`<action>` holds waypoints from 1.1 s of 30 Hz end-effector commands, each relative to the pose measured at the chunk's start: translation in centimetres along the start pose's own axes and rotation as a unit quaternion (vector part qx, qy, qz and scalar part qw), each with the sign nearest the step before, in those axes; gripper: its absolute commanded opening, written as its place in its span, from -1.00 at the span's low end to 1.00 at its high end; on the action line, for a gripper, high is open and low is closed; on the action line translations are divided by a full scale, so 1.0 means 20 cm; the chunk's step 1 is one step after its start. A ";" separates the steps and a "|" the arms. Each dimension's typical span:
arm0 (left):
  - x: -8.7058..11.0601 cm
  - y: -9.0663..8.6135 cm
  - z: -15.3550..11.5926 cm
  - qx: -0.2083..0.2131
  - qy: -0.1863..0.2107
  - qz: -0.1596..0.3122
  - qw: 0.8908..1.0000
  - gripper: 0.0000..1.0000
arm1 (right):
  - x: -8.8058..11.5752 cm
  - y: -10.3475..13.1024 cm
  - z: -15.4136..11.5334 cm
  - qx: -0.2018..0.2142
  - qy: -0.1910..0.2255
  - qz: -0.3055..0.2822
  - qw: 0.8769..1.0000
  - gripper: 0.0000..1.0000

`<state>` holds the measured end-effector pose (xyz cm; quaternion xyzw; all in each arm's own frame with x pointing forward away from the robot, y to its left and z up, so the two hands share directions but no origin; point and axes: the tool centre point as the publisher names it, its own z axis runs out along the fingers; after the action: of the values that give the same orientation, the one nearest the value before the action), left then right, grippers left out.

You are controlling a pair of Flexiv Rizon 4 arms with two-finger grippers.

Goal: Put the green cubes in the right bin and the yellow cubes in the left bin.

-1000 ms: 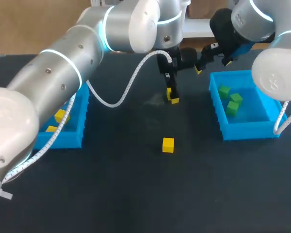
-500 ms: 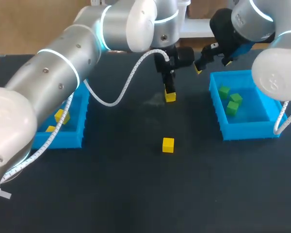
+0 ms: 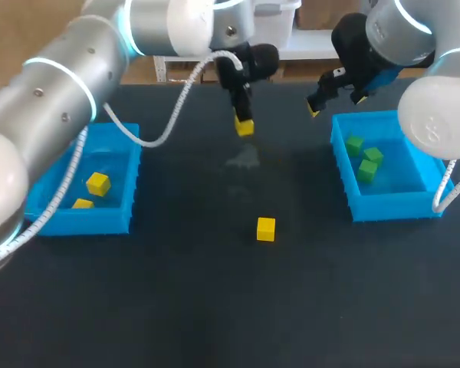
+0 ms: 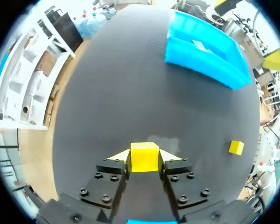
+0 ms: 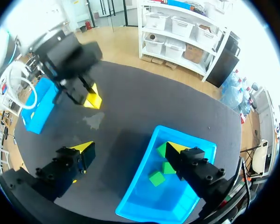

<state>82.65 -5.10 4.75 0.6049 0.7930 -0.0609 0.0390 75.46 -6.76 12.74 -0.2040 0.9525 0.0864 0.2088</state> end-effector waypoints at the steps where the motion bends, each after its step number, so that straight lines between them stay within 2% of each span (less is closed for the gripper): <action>1: 0.11 -0.02 -0.09 -0.009 -0.008 -0.005 1.000 -1.00 | 0.00 0.00 0.00 0.000 0.000 0.000 1.000 1.00; 8: 0.28 -0.02 -0.22 -0.024 0.003 -0.023 0.999 -1.00 | 0.00 0.00 0.00 0.000 0.000 0.000 1.000 1.00; 17: 0.58 -0.07 -0.39 -0.049 0.017 -0.066 0.996 -1.00 | 0.00 0.00 0.00 0.000 0.000 0.000 1.000 1.00; 33: 1.09 -0.17 -0.46 -0.057 0.038 -0.165 0.984 -1.00 | 0.00 0.00 0.00 0.000 0.000 0.000 1.000 1.00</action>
<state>76.97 12.40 11.05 0.4673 0.8829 -0.0029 -0.0456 75.46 -6.75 12.74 -0.2040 0.9525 0.0864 0.2089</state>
